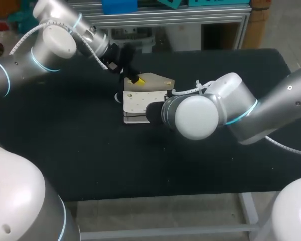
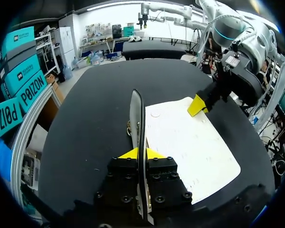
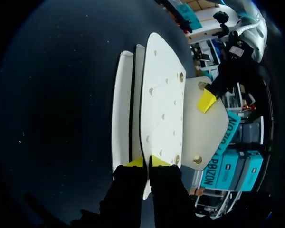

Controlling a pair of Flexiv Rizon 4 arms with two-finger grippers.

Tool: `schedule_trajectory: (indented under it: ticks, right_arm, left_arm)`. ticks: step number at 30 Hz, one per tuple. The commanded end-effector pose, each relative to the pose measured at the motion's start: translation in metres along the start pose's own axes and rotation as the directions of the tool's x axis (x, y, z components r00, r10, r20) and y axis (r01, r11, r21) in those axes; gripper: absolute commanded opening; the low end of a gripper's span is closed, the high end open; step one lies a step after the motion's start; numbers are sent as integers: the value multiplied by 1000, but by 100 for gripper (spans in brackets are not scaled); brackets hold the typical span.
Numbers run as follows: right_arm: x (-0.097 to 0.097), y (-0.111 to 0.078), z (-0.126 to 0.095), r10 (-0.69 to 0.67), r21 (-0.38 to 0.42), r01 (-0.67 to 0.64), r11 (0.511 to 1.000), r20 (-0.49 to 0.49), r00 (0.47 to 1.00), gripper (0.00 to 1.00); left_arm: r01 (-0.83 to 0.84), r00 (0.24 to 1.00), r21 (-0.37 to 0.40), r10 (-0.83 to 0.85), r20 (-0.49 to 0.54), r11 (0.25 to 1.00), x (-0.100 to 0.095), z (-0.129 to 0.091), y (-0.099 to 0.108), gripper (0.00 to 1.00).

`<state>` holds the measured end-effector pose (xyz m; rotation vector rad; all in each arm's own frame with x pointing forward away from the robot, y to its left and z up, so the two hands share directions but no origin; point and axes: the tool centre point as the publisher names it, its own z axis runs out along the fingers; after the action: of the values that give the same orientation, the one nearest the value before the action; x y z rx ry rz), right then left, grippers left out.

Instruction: Pick up the bag, open it, inspect its contents, close it, and place it on the opposite side

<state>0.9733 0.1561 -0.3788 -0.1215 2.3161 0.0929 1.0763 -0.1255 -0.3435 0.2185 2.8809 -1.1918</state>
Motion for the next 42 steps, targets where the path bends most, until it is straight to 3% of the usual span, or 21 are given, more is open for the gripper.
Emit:
schedule_trajectory:
  ticks: [1,5,10,22,27,28,32,34,42]
  right_arm:
    - [4,-1,3,5,-5,-5,1000,55,998,0]
    - [5,-1,3,7,-2,-7,1000,53,999,0]
    - [5,-1,3,7,-2,-7,1000,53,999,0]
    - [5,-1,3,7,-2,-7,1000,53,999,0]
    - [5,-1,3,7,-2,-7,1000,53,999,0]
    - [5,-1,3,7,-2,-7,1000,53,999,0]
    - [5,-1,3,7,-2,-7,1000,53,999,0]
    - [5,-1,3,7,-2,-7,1000,53,999,0]
    - [5,-1,3,7,-2,-7,1000,53,999,0]
  left_arm:
    - [-55,996,12,54,70,998,21,8,4,0]
    - [-118,988,8,117,101,993,29,14,8,0]
    - [-198,969,-55,204,137,979,38,22,11,0]
    - [-299,940,-142,317,129,944,49,42,26,0]
    - [-317,934,-125,332,128,940,53,37,26,0]
    - [-320,933,-121,335,132,940,53,36,25,15]
    - [-329,929,-94,340,148,940,56,27,20,47]
    - [-334,926,-69,341,164,940,57,22,17,51]
    - [-374,902,-18,368,228,927,57,9,0,42]
